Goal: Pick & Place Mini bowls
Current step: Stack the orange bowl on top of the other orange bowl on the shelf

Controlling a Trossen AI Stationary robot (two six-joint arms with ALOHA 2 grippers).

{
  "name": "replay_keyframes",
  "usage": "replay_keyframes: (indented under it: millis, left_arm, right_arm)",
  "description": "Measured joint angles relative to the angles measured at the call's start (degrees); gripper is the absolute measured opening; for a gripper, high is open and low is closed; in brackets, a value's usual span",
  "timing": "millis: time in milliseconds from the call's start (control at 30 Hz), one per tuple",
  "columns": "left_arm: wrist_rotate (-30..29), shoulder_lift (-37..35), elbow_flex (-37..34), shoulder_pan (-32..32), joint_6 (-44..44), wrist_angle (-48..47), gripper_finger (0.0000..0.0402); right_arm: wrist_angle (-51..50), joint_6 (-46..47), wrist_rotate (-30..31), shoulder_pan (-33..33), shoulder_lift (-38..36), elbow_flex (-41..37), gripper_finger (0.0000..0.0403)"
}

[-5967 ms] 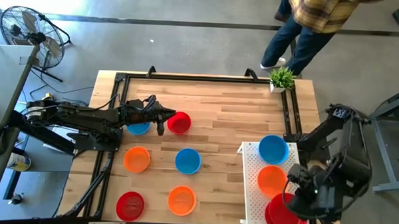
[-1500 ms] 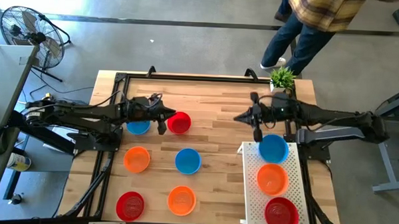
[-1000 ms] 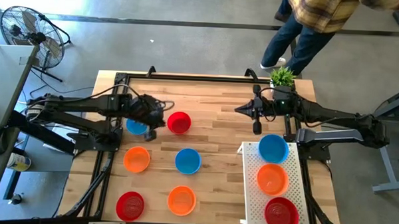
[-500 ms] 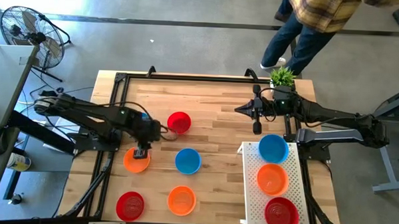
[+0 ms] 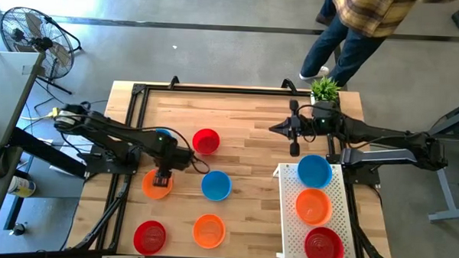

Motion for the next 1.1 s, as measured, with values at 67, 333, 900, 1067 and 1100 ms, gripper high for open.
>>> replay_keyframes:
  millis: [67, 333, 900, 1067, 1100]
  left_arm:
    - [1.5, 0.8, 0.0, 0.0, 0.0, 0.9, 0.0179]
    - [2.5, 1.3, -3.8, 0.0, -0.4, 3.9, 0.01]
    - [2.1, -4.1, 12.6, 12.0, -1.9, 1.7, 0.0004]
    - [4.0, -0.7, 20.7, 19.9, -2.0, 10.3, 0.0002]
    - [4.1, 1.1, 22.0, 21.0, -2.0, 13.3, 0.0002]
  right_arm:
    - [0.4, 0.0, 0.0, 0.0, 0.0, -0.6, 0.0]
    - [1.0, -1.1, 0.0, 0.0, -0.1, -0.6, 0.0]
    - [2.9, -1.5, 0.0, 0.0, -0.2, -0.5, 0.0]
    - [2.9, -1.5, 0.0, 0.0, -0.2, -0.5, 0.0]
    - [2.9, -1.4, 0.0, 0.0, -0.2, -0.5, 0.0]
